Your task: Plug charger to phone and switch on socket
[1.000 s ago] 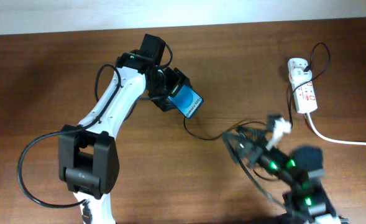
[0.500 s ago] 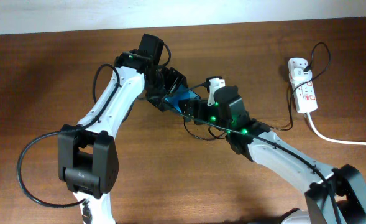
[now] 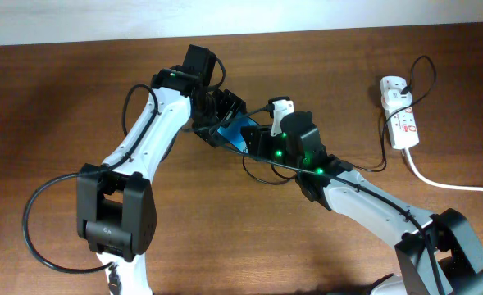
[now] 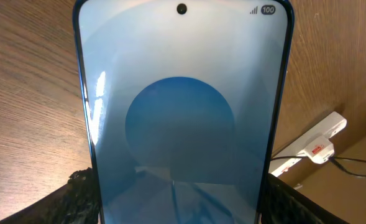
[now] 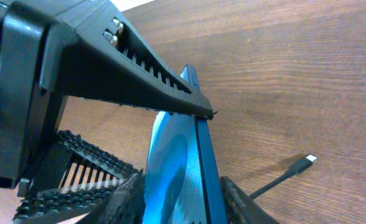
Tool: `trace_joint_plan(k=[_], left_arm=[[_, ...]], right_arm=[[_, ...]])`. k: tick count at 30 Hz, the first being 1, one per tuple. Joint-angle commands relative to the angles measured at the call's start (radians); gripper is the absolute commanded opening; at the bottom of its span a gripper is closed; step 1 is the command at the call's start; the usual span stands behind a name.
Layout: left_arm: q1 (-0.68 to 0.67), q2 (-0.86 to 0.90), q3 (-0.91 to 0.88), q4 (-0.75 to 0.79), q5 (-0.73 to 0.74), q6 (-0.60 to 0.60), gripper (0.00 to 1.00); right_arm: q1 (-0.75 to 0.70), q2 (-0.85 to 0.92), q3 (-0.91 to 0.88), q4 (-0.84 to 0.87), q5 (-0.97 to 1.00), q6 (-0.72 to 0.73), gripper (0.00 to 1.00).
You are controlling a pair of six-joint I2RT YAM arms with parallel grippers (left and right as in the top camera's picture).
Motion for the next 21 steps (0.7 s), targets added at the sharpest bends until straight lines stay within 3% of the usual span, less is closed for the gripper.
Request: trace_joint_plan(k=[1, 9, 10, 11, 12, 17, 21], left_arm=[[0.006, -0.001, 0.022, 0.005, 0.005, -0.013, 0.00], [0.006, -0.001, 0.022, 0.005, 0.004, -0.005, 0.00], [0.006, -0.001, 0.022, 0.005, 0.004, -0.004, 0.17], [0.006, -0.001, 0.022, 0.010, 0.004, 0.016, 0.68], [0.006, -0.001, 0.022, 0.017, 0.005, 0.047, 0.99], [0.045, -0.017, 0.042, 0.012, 0.009, 0.180, 0.99], [0.109, -0.091, 0.042, 0.009, 0.014, 0.372, 0.99]], right_arm=[[0.006, 0.013, 0.020, 0.003, -0.035, 0.002, 0.33], [0.006, 0.013, 0.019, -0.026, -0.059, 0.008, 0.16], [0.006, 0.013, 0.020, -0.027, -0.059, 0.008, 0.10], [0.006, 0.013, 0.020, -0.027, -0.060, 0.008, 0.04], [0.006, 0.013, 0.020, -0.027, -0.059, 0.008, 0.04], [-0.031, 0.013, 0.020, -0.011, -0.055, 0.043, 0.04], [-0.142, 0.012, 0.020, 0.026, -0.064, 0.250, 0.04]])
